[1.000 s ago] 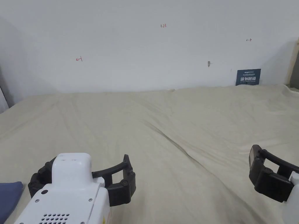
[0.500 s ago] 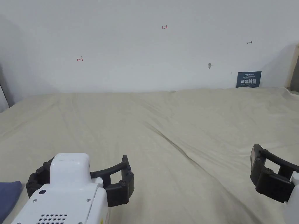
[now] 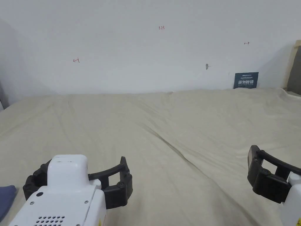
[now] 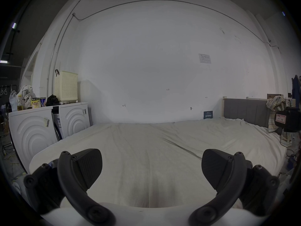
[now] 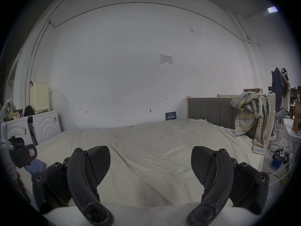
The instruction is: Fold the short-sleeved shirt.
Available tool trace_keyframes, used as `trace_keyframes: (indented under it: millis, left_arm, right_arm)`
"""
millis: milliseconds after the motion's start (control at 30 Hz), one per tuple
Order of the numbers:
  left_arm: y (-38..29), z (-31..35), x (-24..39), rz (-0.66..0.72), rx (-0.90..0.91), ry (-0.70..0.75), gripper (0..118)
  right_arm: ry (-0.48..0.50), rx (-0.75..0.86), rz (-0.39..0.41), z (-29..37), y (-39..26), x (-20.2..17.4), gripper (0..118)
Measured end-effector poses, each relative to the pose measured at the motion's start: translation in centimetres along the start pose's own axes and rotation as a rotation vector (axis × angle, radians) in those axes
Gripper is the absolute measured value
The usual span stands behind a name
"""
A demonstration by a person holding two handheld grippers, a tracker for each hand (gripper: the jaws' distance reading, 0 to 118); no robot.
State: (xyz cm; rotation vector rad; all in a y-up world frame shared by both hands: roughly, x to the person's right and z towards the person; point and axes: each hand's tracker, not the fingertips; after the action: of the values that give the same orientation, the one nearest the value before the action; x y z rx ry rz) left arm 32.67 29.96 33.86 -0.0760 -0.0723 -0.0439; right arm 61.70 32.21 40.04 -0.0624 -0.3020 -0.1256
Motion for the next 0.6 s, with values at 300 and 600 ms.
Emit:
trace_keyframes:
  millis: [300, 600]
  left_arm:
    - [-0.15, 0.06, -0.06, 0.003, -0.002, 0.002, 118]
    - [-0.14, 0.13, -0.03, 0.003, -0.001, 0.004, 118]
  right_arm:
    - [-0.008, -0.003, -0.002, 0.02, -0.05, 0.23, 103]
    - [-0.012, -0.003, -0.001, 0.03, -0.07, 0.38, 103]
